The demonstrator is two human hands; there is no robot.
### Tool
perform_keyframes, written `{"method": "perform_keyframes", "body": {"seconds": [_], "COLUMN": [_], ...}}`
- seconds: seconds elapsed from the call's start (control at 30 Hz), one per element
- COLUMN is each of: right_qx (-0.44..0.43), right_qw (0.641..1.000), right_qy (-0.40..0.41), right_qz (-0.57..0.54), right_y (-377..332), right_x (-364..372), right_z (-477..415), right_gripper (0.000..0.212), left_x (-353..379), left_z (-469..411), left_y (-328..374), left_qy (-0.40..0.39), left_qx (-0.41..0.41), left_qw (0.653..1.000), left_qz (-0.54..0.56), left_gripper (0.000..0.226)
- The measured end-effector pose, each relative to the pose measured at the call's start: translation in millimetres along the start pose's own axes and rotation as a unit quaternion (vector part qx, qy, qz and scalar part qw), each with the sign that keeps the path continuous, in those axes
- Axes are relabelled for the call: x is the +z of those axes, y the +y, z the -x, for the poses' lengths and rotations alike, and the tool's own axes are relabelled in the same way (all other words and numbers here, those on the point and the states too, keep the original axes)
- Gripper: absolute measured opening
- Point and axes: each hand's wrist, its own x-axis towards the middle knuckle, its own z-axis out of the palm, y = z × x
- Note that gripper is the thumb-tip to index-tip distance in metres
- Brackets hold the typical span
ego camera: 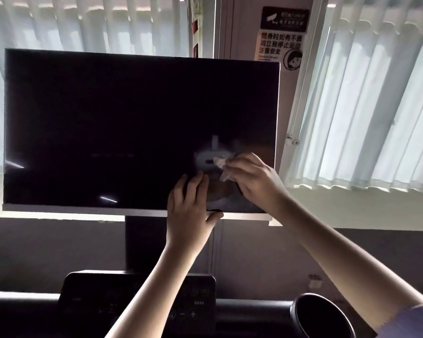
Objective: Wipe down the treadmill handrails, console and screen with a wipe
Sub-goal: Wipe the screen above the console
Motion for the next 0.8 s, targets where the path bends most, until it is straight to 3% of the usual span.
{"method": "perform_keyframes", "body": {"seconds": [0.07, 0.23, 0.3, 0.4, 0.43, 0.6, 0.63, 0.73, 0.8], "right_qx": [-0.028, 0.152, 0.119, -0.007, -0.007, 0.191, 0.186, 0.063, 0.066], "right_qw": [0.999, 0.977, 0.984, 0.997, 0.996, 0.965, 0.967, 0.995, 0.995], "right_qy": [-0.015, 0.141, 0.127, 0.055, 0.057, 0.167, 0.158, 0.071, 0.039], "right_qz": [0.021, 0.044, 0.047, 0.052, 0.064, 0.071, 0.068, 0.041, 0.056], "right_y": [16, 44, 37, 41, 50, 77, 75, 71, 80], "right_x": [-9, -7, 2, -3, -7, -11, -8, -12, -24], "right_z": [-12, -55, -56, -58, -64, -108, -112, -117, -125], "right_gripper": [0.014, 0.014, 0.016, 0.011, 0.01, 0.014, 0.014, 0.011, 0.019], "left_x": [0, 1, 1, 1, 1, 1, 1, 2, 2], "left_z": [0, 0, 0, 0, 1, 1, 1, 2, 2], "left_y": [0, 0, 0, 0, 0, 0, 0, -1, -2], "left_qy": [0.001, -0.003, -0.004, -0.004, -0.004, -0.003, -0.001, 0.001, -0.002], "left_qx": [-0.003, -0.003, -0.003, -0.004, -0.004, -0.004, -0.002, 0.004, 0.004], "left_qw": [1.0, 1.0, 1.0, 1.0, 1.0, 1.0, 1.0, 1.0, 1.0], "left_qz": [0.004, 0.002, 0.004, 0.006, 0.005, 0.007, 0.007, 0.005, 0.003], "left_gripper": [0.086, 0.087, 0.088, 0.089, 0.088, 0.087, 0.087, 0.086, 0.085]}}
